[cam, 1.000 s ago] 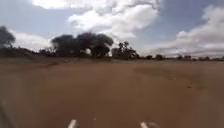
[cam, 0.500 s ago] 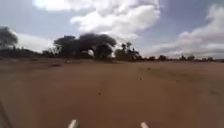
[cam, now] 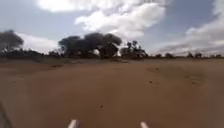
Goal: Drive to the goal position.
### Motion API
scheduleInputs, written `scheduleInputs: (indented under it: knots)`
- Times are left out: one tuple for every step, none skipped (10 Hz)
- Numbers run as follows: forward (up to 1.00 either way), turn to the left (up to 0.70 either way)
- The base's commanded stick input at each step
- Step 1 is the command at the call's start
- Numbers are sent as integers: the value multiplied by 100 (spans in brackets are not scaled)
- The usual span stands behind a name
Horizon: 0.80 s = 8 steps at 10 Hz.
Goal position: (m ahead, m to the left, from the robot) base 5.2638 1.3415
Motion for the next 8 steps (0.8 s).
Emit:
scheduleInputs:
  knots:
    - [70,0]
    - [70,0]
    - [70,0]
    - [70,0]
    - [70,0]
    - [70,0]
    - [70,0]
    - [70,0]
